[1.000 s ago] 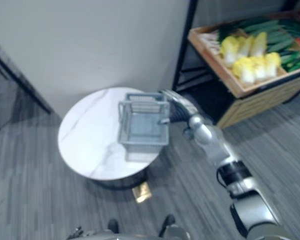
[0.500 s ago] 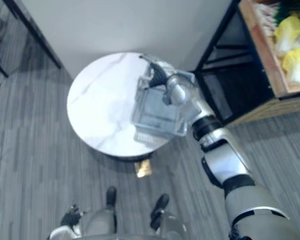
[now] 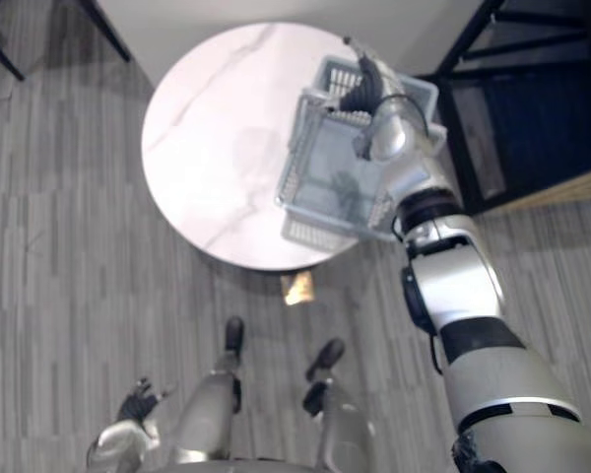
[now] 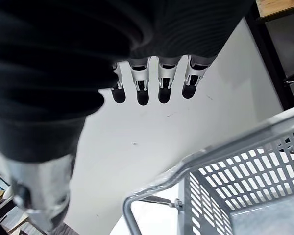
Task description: Pick vegetable in the basket
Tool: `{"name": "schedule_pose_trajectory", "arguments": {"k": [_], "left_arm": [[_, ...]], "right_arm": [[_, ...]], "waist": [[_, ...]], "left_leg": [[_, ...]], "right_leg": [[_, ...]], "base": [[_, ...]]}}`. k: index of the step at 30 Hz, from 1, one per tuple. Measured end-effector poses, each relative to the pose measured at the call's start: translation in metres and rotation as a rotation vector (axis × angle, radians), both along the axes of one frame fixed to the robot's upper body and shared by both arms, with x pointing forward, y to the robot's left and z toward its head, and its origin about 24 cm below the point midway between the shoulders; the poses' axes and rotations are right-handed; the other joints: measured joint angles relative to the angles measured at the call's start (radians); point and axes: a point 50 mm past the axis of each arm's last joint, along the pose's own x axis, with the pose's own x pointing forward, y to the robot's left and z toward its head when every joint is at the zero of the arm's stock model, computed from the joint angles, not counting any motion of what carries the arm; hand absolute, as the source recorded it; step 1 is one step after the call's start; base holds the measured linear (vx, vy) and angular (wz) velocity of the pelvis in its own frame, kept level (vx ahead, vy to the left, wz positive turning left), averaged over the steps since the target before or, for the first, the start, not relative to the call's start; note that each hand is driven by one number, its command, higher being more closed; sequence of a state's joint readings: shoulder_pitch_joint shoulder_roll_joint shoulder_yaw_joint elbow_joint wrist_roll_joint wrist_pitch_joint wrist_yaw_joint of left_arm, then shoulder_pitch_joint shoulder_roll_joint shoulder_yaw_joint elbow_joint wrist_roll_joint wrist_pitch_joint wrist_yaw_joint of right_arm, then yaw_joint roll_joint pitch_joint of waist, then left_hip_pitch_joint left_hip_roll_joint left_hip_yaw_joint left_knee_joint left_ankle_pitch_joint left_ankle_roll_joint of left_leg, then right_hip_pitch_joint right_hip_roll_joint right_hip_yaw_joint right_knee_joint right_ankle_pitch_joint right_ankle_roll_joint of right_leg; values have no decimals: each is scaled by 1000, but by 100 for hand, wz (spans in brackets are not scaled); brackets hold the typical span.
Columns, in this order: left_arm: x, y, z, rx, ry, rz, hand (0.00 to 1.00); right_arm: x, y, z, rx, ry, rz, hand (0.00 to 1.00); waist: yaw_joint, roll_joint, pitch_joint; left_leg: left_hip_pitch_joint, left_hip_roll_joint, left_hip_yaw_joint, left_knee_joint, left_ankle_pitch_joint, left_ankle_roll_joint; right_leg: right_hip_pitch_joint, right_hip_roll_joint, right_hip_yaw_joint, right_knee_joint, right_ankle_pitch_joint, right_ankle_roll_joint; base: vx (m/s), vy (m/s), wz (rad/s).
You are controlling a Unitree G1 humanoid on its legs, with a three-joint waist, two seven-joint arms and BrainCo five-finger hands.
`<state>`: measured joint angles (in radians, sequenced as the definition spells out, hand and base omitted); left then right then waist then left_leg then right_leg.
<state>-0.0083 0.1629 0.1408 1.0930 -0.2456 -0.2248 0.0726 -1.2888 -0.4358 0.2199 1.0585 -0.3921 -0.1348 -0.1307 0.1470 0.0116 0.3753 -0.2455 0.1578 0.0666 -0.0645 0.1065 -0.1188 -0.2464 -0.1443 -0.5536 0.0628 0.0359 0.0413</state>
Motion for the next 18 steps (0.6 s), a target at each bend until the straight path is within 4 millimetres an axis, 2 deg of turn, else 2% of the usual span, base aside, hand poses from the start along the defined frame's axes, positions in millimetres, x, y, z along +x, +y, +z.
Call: {"name": "schedule_pose_trajectory", "arguments": {"k": [3, 8, 12, 18], "left_arm": [[5, -1, 1, -19, -23, 21, 0], [9, -3, 3, -26, -35, 22, 0], [14, -4, 4, -26, -45, 10, 0], [15, -7, 4, -25, -41, -12, 0]], "right_arm": [[-1, -10, 1, 14, -9, -36, 0], [-1, -12, 2, 12, -11, -43, 0], [-2, -16, 6, 0, -26, -53, 0], [-2, -18, 7, -119, -27, -83, 0]], "waist": [[-2, 10, 19], [-2, 28, 39], [-3, 32, 54], [-3, 39, 58]], "left_leg": [[-14, 0, -3, 3, 1, 0], [-18, -1, -1, 3, 2, 1], [-33, -2, -1, 6, 4, 1], [-41, -10, 1, 14, 5, 2]], "right_leg": [[-12, -1, -1, 2, 1, -1], [-17, -2, 0, 2, 1, -1], [-33, -4, 1, 7, 1, -1], [-44, -14, 8, 16, 1, -1]], "base": [[0, 0, 0], [0, 0, 0], [0, 0, 0], [-1, 4, -1]]}}
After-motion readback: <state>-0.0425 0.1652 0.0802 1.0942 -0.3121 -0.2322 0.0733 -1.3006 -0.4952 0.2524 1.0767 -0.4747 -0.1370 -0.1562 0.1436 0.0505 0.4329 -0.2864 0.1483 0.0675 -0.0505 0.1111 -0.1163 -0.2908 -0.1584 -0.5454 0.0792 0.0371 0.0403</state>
